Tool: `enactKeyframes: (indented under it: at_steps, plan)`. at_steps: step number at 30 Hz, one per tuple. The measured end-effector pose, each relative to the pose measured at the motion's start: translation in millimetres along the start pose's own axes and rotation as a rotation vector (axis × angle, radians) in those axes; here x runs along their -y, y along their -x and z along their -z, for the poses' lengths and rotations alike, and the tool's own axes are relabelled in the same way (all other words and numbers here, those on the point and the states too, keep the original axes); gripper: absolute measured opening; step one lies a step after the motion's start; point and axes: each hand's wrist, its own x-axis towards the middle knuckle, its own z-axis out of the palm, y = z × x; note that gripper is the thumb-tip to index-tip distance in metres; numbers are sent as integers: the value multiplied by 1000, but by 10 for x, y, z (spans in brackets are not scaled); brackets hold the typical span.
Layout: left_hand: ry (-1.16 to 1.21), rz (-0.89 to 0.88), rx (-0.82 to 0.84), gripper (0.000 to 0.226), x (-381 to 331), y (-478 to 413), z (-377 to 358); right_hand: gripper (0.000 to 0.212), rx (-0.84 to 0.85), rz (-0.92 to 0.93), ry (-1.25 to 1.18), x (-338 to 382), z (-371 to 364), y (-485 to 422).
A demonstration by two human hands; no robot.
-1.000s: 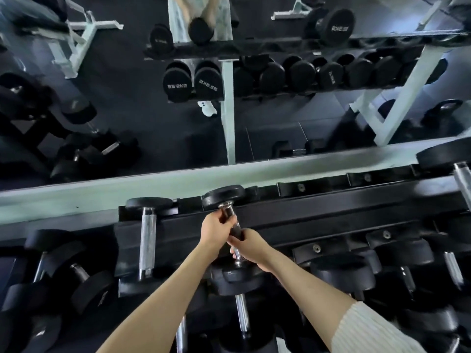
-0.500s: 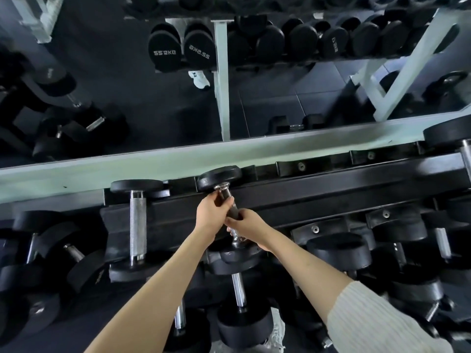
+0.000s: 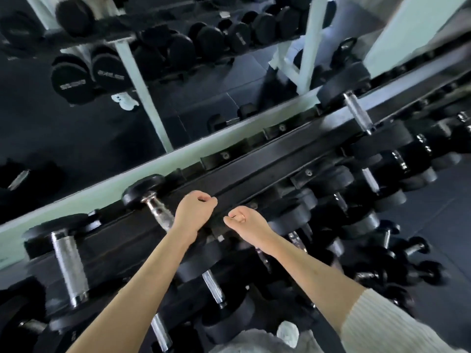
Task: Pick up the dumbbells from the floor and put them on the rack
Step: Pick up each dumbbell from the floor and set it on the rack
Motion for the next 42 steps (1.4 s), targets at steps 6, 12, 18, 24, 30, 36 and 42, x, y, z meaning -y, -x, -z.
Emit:
enactKeyframes:
  at_steps: [6, 12, 18, 24, 30, 36, 42]
  plan:
    - [-123, -132, 249, 12, -535, 382, -1218, 24, -170, -230, -186, -1153, 754, 590]
    - [-282, -216, 467, 14, -740, 1165, -2811, 22, -297, -449, -433, -2704, 1374, 1493]
    - [-389, -139, 604, 12, -456, 1852, -4367, 38, -350, -625, -602, -4343, 1672, 2143]
    - [-462, 6, 568, 19, 260, 1812, -5516, 36, -307, -737, -682, -5544, 1564, 2145]
    - [-631, 0, 462, 20, 1292, 1234, -6402, 40, -250, -846, -739, -6608, 835, 1626]
    - [-794, -100, 453, 22, 2572, 340, -7420, 46, -179, -829, -648, -7675, -106, 505]
    - [-669, 18, 439, 26, 3697, -718, -8052, 55, -123, -821, -717, -8561, -959, -589]
